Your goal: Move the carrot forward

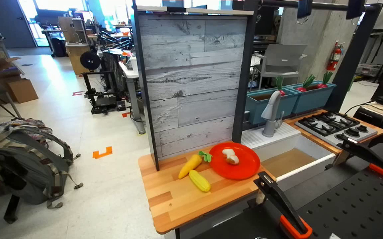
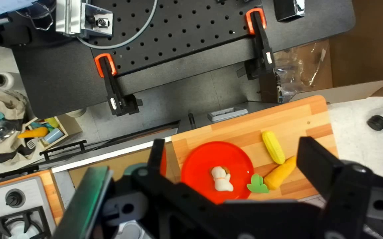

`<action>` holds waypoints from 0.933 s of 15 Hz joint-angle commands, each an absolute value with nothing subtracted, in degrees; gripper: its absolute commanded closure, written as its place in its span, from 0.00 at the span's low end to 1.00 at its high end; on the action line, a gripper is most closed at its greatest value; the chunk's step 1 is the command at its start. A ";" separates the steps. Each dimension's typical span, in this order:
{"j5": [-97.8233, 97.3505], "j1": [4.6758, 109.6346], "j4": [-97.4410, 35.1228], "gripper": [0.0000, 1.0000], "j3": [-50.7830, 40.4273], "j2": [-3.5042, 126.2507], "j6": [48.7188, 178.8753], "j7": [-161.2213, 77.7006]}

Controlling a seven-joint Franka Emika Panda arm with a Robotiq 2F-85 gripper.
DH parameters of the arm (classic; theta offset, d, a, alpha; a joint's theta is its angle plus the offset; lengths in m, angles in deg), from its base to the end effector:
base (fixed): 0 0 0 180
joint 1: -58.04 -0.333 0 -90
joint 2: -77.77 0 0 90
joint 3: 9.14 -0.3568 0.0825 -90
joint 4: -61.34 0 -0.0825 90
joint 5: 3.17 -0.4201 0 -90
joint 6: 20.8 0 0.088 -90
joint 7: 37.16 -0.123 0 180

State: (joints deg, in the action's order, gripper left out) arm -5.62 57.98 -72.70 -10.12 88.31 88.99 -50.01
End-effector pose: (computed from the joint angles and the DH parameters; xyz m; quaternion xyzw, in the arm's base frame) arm 0.4679 0.0122 0.3955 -0.9864 0.1120 0.1206 0.0030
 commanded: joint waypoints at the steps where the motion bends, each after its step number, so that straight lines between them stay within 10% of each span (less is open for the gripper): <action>1: -5.64 58.14 -72.63 0.00 -10.27 88.30 88.90 -49.97; 14: -18.70 55.15 -71.88 0.00 -12.08 71.83 108.01 -38.37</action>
